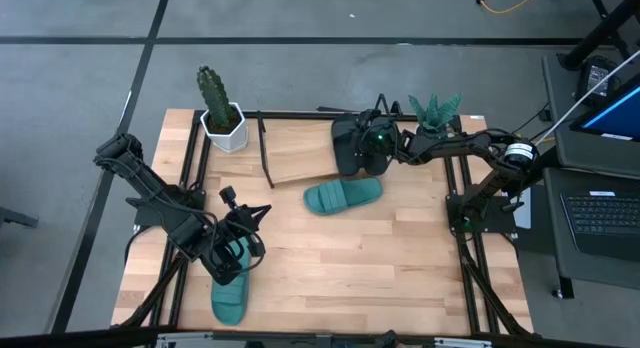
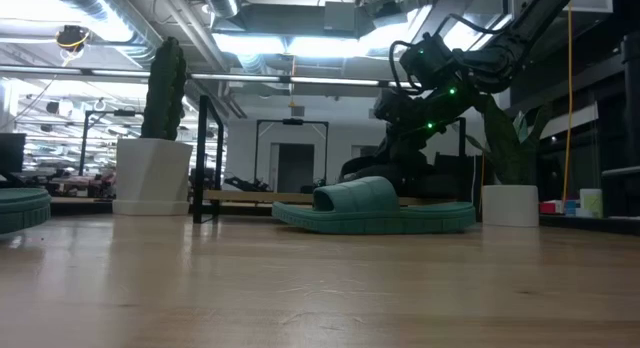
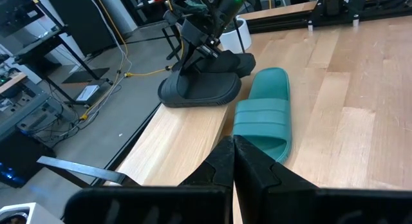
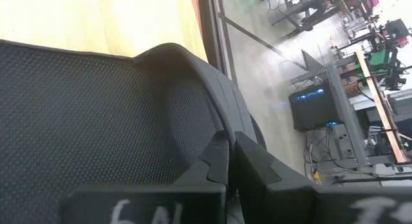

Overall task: Pick and place slides into the shelf
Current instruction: Put the black slide on the shelf, then put the top dark green slide on the shelf

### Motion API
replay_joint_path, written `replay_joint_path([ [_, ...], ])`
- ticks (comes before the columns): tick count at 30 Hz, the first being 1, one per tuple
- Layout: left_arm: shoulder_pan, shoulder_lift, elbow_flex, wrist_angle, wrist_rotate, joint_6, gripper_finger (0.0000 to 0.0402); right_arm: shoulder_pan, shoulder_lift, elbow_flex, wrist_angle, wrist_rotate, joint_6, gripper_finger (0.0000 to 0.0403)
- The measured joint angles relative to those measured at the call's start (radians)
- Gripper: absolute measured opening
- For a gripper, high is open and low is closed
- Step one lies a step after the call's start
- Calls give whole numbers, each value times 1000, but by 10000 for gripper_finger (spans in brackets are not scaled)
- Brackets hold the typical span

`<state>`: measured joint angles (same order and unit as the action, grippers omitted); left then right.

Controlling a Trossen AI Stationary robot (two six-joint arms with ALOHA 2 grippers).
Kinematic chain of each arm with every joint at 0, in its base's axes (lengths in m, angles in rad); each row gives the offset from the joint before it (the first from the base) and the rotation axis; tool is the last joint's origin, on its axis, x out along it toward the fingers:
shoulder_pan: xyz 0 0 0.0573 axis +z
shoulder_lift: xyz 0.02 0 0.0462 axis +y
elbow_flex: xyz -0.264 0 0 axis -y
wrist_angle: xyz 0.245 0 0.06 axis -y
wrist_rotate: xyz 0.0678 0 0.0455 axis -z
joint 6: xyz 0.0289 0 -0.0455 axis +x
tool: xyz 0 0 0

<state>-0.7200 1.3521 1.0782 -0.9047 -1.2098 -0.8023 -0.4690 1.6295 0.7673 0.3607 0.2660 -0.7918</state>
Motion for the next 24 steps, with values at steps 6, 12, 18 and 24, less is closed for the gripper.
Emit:
replay_joint_path([
  [6,0,0,0,0,0,0,0,0,0,0,-8,3,0,41],
  [12,0,0,0,0,0,0,0,0,-1,0,-42,-2,1,85],
  [18,0,0,0,0,0,0,0,8,-1,0,-41,-5,0,111],
  [24,0,0,0,0,0,0,0,9,-1,0,-39,-5,21,137],
])
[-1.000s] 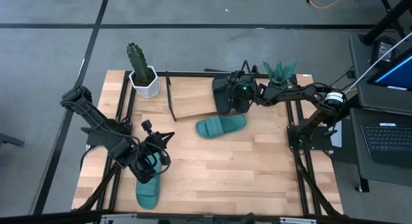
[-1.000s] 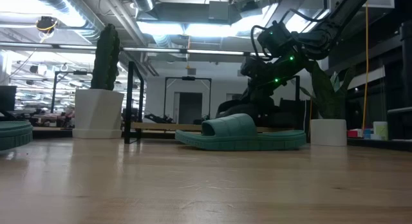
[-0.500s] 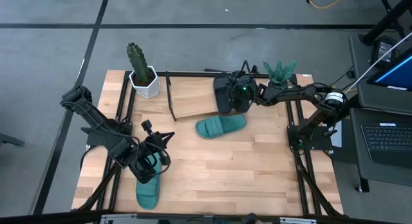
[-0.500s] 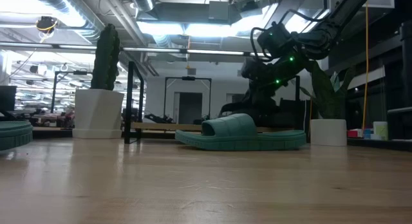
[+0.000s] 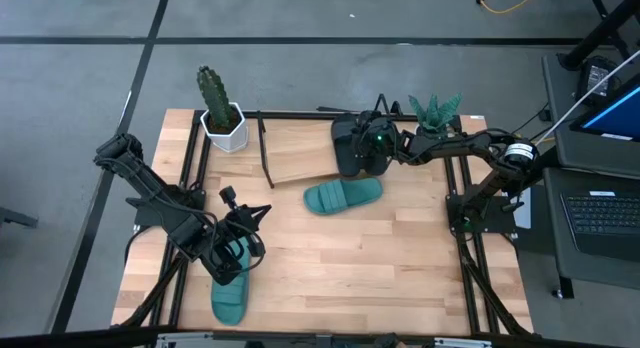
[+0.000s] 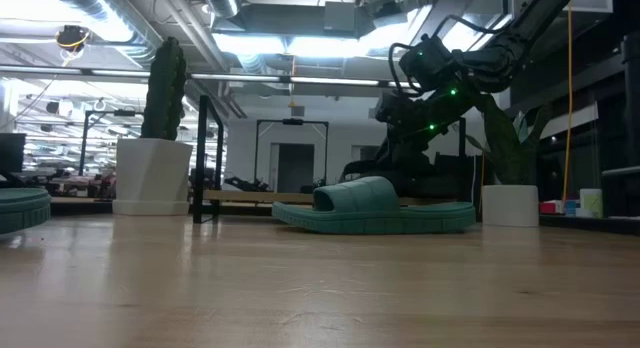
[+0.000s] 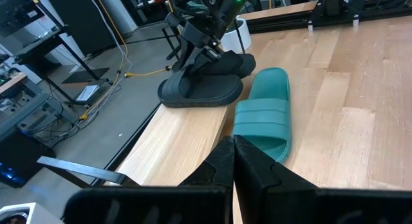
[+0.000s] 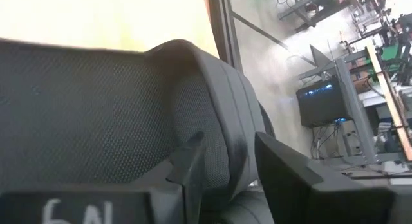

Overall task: Pick and place slides into the shelf
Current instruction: Put the top dark green slide on the shelf

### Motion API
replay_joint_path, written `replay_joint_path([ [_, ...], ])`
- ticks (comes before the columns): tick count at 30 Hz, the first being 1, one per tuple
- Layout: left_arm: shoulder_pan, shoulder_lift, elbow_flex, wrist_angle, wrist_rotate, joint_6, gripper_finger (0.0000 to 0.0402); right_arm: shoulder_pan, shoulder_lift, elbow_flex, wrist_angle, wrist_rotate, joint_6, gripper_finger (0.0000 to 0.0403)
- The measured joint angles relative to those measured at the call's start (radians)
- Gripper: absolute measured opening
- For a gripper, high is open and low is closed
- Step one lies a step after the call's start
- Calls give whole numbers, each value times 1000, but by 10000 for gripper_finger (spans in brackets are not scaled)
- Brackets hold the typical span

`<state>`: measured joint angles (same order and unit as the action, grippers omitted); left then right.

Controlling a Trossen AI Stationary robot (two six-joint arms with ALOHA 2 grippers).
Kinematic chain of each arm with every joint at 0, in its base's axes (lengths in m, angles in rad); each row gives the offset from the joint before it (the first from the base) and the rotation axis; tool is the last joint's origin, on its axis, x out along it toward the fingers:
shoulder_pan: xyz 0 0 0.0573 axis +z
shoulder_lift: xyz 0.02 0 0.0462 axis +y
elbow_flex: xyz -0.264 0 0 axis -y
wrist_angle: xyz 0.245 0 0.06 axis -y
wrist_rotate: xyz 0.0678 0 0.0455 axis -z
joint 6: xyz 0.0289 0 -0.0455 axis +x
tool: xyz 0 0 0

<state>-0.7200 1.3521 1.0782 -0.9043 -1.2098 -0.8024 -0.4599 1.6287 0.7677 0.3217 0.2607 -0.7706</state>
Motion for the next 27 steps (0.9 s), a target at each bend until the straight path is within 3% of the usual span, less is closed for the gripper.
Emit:
replay_joint_path([
  [11,0,0,0,0,0,0,0,52,-72,1,0,-4,33,167],
  [27,-1,0,0,-2,4,1,0,233,-186,35,19,-1,90,159],
])
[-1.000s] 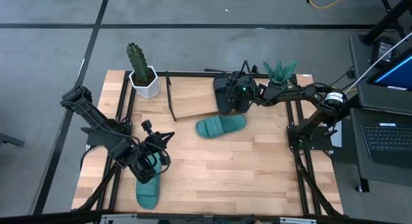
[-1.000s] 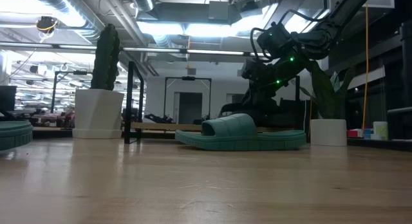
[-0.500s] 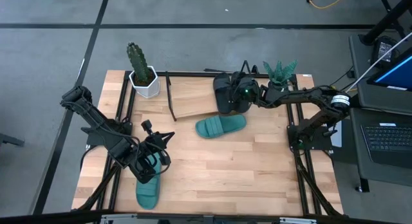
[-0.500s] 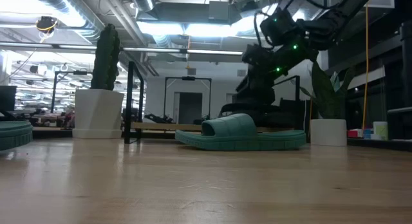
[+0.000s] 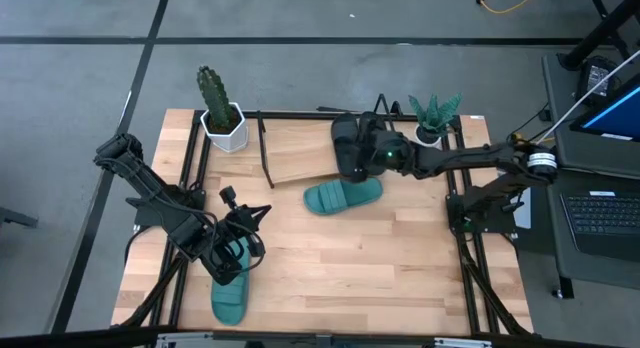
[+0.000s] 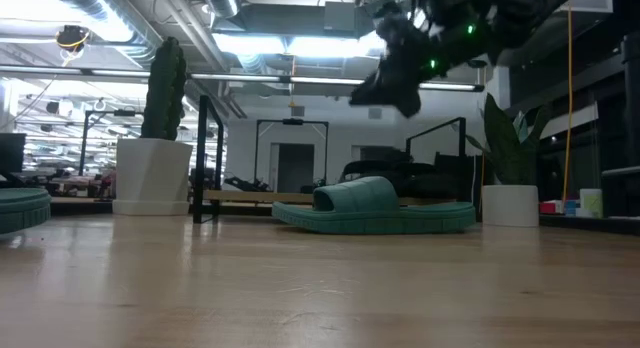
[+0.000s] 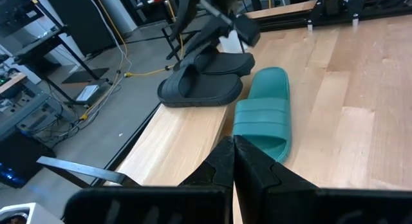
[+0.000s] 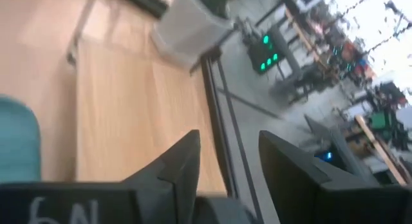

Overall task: Pick and place slides into the shelf
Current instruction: Put the top dark green slide on the shelf

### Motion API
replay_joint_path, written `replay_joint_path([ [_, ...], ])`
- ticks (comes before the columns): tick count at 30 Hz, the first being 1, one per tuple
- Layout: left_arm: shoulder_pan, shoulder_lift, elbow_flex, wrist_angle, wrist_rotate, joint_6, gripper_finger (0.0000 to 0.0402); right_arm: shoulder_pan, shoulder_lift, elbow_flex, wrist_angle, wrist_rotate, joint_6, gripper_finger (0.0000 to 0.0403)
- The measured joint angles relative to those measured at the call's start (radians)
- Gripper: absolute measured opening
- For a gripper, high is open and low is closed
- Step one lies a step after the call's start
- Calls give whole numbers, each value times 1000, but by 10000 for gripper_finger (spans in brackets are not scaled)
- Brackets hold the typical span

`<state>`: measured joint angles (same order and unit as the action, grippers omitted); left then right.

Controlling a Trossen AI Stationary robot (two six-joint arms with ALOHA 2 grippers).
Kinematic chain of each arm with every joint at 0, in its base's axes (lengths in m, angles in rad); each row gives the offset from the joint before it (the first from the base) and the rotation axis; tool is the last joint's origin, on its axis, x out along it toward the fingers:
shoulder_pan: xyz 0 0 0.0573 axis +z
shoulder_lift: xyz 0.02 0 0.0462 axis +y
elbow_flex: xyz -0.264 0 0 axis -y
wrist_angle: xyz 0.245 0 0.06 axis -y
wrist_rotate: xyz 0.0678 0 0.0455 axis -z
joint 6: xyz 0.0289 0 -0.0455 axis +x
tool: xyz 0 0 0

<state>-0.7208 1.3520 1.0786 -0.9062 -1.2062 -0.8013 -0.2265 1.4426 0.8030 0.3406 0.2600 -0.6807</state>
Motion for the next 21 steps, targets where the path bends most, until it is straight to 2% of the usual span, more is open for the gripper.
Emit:
replay_joint_path([
  [11,0,0,0,0,93,0,0,126,-129,34,-68,2,80,149],
  [21,-2,0,0,2,134,-7,0,230,-164,34,-256,1,295,149],
])
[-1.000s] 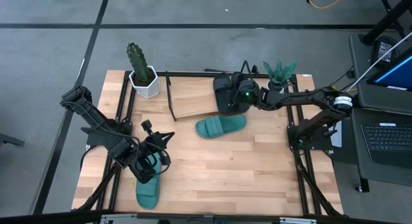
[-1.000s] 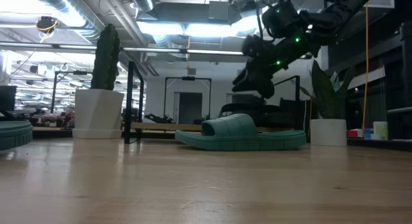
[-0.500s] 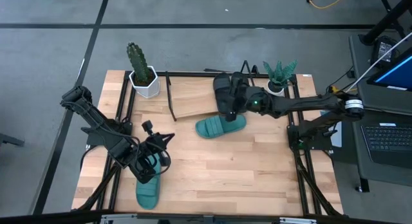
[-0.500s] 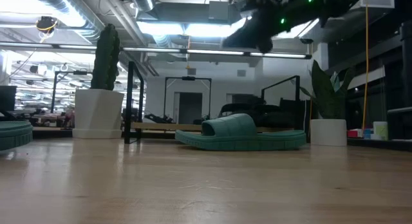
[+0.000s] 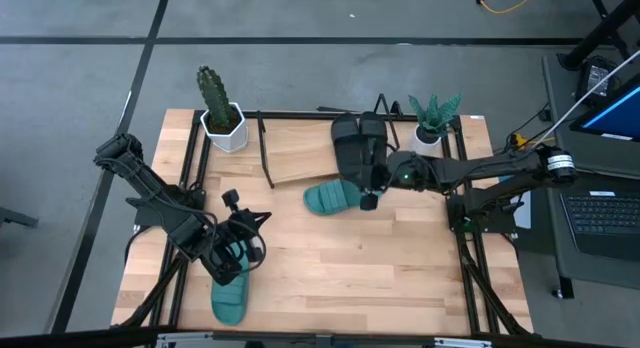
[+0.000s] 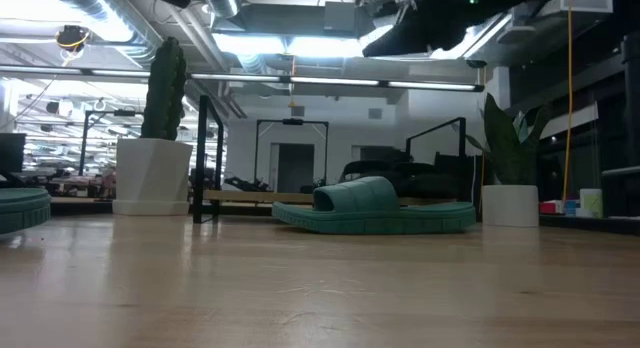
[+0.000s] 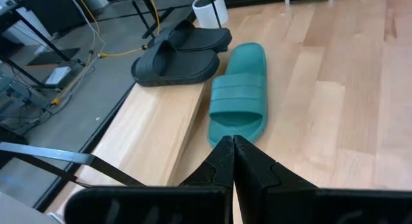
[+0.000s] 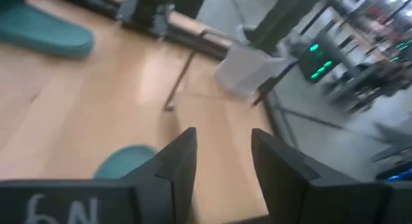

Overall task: Pick and place slides into the shelf
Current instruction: Put the top dark green slide on the shelf

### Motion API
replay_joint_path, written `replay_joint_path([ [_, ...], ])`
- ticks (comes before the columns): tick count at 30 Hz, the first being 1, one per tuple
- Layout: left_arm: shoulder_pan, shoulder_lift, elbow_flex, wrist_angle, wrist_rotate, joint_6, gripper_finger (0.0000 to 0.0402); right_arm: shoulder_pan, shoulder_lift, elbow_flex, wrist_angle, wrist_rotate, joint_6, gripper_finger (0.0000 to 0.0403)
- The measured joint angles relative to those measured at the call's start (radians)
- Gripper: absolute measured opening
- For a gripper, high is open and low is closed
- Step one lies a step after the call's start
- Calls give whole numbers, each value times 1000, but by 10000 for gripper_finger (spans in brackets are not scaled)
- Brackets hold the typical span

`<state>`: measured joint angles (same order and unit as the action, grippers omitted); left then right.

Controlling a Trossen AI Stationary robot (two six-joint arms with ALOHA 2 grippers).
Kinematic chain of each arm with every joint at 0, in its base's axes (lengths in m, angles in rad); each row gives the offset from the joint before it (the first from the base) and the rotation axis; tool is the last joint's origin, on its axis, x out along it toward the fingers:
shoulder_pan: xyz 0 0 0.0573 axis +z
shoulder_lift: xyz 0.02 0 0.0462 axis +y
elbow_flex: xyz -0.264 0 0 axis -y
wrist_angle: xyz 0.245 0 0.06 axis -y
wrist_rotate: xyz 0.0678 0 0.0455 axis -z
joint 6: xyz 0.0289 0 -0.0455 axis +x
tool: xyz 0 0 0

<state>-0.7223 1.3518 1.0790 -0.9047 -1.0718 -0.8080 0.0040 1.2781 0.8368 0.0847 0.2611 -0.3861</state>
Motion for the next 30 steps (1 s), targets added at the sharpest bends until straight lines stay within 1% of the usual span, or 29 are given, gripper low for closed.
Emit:
replay_joint_path([
  [4,-1,0,0,0,22,-15,0,19,1,0,-103,0,116,149],
  [9,-13,2,-23,2,36,0,0,28,4,-1,-172,0,248,149],
  [11,-19,3,-52,-1,38,-6,0,28,5,-1,-198,-1,291,149],
  [14,-29,3,-117,12,39,-66,0,28,5,-1,-232,0,341,149],
  [18,-33,3,-228,96,36,-147,0,27,5,-1,-248,-11,394,149],
  [23,-33,3,-363,281,36,-152,0,27,5,-44,-191,-38,446,149],
  [27,-33,2,-446,421,44,-150,0,27,5,-138,-48,-53,488,149],
  [30,-32,-12,-506,564,47,-117,0,23,5,-218,92,-54,498,149],
])
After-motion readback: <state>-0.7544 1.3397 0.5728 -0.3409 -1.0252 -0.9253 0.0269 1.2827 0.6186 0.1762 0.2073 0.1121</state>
